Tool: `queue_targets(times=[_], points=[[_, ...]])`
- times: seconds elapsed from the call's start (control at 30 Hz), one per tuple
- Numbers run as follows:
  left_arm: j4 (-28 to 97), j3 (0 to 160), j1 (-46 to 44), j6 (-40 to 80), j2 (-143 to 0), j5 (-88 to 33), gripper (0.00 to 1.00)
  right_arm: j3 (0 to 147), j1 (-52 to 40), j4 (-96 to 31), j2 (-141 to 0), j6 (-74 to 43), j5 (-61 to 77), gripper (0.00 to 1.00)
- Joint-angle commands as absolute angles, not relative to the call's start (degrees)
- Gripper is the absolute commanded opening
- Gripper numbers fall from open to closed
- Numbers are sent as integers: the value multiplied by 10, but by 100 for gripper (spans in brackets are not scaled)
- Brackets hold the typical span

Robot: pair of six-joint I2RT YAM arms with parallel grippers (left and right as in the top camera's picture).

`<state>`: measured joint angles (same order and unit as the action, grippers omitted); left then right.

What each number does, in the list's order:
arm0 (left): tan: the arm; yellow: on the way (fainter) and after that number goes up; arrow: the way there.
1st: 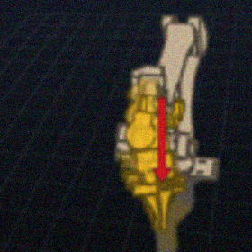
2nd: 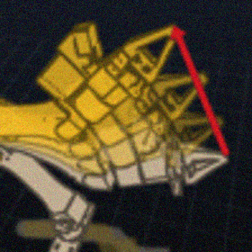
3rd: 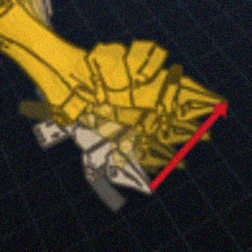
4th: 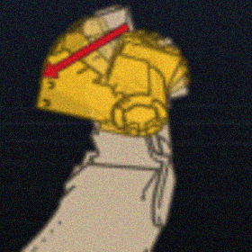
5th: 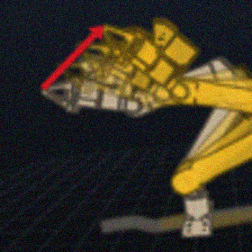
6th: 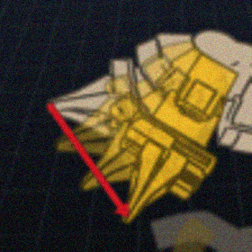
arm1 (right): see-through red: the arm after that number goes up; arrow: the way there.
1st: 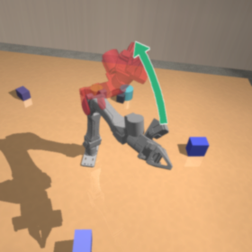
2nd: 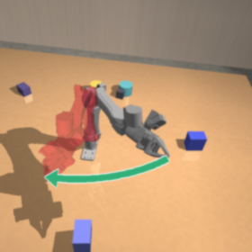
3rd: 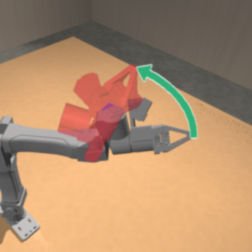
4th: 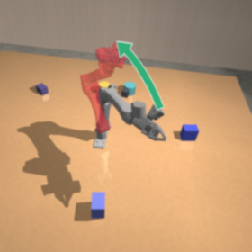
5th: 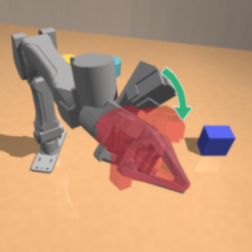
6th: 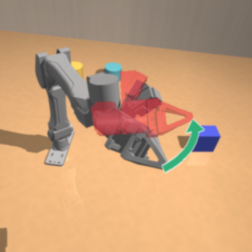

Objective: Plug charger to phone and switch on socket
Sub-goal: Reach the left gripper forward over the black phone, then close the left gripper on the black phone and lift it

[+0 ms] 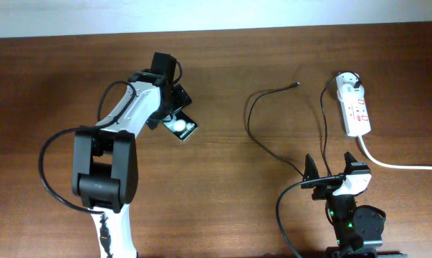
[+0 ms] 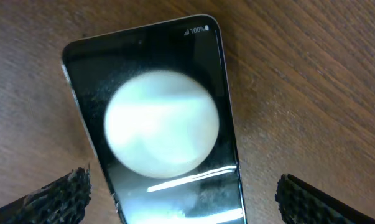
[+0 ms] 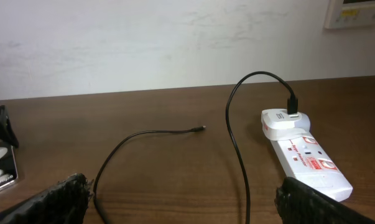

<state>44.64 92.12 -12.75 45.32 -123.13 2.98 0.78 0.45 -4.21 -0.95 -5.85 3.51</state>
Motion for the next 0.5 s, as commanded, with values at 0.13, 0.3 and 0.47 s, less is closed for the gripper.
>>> queue_targets(times=[0.13,0.3,0.47], points=[[425,931,-130,460,-1266,28,99,3,8,-43,-6,-61,30,99],[435,927,-130,460,-1267,28,99,3,8,-43,-6,-61,30,99],[446,912,-130,460,-1267,54,99,3,8,-43,-6,-61,30,99]])
